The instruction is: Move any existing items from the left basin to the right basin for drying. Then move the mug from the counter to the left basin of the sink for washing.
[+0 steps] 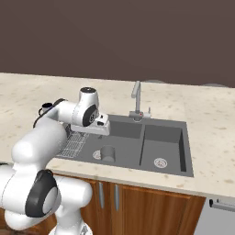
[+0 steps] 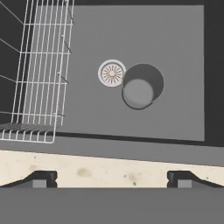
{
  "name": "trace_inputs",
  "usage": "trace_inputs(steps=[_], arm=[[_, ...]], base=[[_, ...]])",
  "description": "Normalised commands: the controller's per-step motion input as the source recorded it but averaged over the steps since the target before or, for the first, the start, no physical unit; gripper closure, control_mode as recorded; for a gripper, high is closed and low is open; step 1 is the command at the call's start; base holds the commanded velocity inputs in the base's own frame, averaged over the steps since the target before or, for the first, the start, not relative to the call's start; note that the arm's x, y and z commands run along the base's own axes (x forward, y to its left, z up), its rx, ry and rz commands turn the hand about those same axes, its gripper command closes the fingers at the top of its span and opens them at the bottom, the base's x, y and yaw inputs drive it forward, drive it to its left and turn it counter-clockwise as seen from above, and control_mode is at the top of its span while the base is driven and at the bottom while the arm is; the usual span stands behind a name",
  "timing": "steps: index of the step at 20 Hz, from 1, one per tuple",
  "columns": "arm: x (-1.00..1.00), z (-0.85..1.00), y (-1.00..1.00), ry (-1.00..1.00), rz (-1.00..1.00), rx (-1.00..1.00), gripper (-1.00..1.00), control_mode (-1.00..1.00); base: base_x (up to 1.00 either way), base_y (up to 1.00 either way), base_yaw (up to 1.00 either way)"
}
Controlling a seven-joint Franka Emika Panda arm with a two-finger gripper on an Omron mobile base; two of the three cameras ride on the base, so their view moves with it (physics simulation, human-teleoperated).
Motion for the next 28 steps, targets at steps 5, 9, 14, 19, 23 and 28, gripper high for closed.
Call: trace_inputs(steps=[5,9,14,19,23,28], arm=[[0.23,-0.20,-0.02,0.01,-0.01,0.00,-1.00,-1.00],[0.17,-0.20,-0.02,0.03,-0.02,0.00,-1.00,-1.00],[0.12,-0.21,-0.04,0.06,-0.03,0.00,-1.00,-1.00],[0.05,-0.15,-0.09,0.05,-0.04,0.00,-1.00,-1.00],[0.01,-0.09,-0.12,0.04,-0.04,0.00,-1.00,-1.00],[0.00,-0.04,-0.01,0.03,-0.05,0.00,-1.00,-1.00]], base=[[0.00,0.00,0.00],[0.00,0.00,0.00],[0.00,0.00,0.00],[0.00,0.00,0.00],[0.00,0.00,0.00],[0.00,0.00,0.00]])
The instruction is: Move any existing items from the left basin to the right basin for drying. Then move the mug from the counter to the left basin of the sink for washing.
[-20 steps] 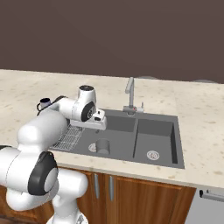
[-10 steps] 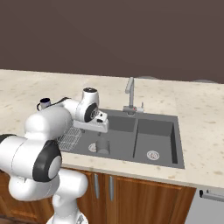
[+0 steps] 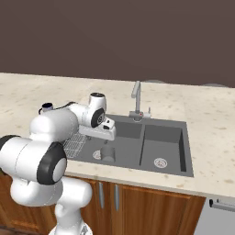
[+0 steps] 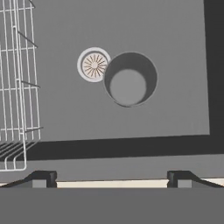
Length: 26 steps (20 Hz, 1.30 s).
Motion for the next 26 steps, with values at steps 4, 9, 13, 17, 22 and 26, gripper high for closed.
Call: trace_inputs(steps=[4,9,13,17,22,26], arm=[[-0.06,-0.01,0.00,0.01,-0.06,0.00,-1.00,-1.00],[-0.11,0.00,0.00,0.00,-0.06,0.00,-1.00,-1.00],[-0.01,-0.01,0.00,0.00,-0.04,0.00,-1.00,-1.00],[0.00,-0.08,0.01,0.00,-0.03,0.00,-1.00,-1.00],[0.00,-0.12,0.06,0.00,-0.01,0.00,-1.00,-1.00],[0.00,-0.12,0.00,0.00,0.00,0.00,-1.00,-1.00]], base=[[0.00,0.00,0.00],[0.00,0.00,0.00],[0.00,0.00,0.00],[0.00,0.00,0.00],[0.00,0.00,0.00],[0.00,0.00,0.00]])
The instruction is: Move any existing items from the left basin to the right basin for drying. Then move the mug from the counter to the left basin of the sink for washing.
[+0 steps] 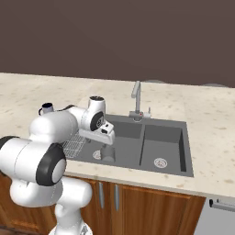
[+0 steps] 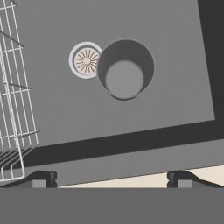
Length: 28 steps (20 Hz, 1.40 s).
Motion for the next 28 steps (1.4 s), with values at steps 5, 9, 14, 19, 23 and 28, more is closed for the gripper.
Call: trace_inputs(steps=[5,9,14,19,23,28], arm=[[0.00,-0.13,0.00,0.00,0.00,0.00,-1.00,-1.00],[0.02,-0.14,0.00,0.01,0.00,0.00,-1.00,-1.00],[0.18,-0.11,0.02,0.04,0.00,0.00,-1.00,-1.00],[0.23,0.00,0.08,0.02,0.00,0.00,-1.00,-1.00],[0.34,0.00,0.14,0.06,0.00,0.00,-1.00,-1.00],[0.35,0.00,0.03,0.07,0.00,0.00,-1.00,-1.00]], base=[[0.00,0.00,0.00],[0.00,0.00,0.00],[0.00,0.00,0.00],[0.00,0.00,0.00],[0.00,0.00,0.00],[0.00,0.00,0.00]])
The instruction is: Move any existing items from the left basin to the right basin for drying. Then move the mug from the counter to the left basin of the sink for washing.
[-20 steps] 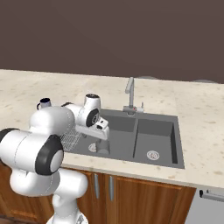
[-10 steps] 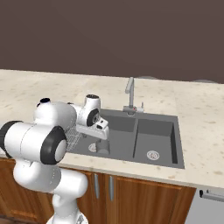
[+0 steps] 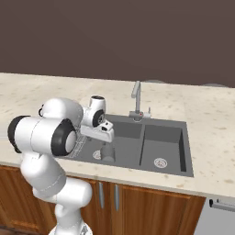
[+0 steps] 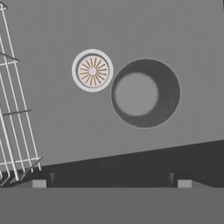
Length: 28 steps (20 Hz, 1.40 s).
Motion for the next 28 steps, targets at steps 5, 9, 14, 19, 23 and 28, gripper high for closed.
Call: trace_inputs(steps=[5,9,14,19,23,28], arm=[[0.34,0.00,0.00,0.05,0.00,0.00,-1.00,-1.00],[0.30,0.00,0.00,0.04,0.00,0.00,-1.00,-1.00],[0.14,-0.02,0.00,0.02,0.00,0.01,-1.00,-1.00],[0.01,-0.20,0.00,0.00,0.00,0.03,-1.00,-1.00],[0.00,-0.20,0.00,0.00,0.00,0.02,-1.00,-1.00],[0.00,-0.18,0.00,0.00,0.00,0.01,-1.00,-1.00]], base=[[0.00,0.00,0.00],[0.00,0.00,0.00],[0.00,0.00,0.00],[0.00,0.00,0.00],[0.00,0.00,0.00],[0.00,0.00,0.00]])
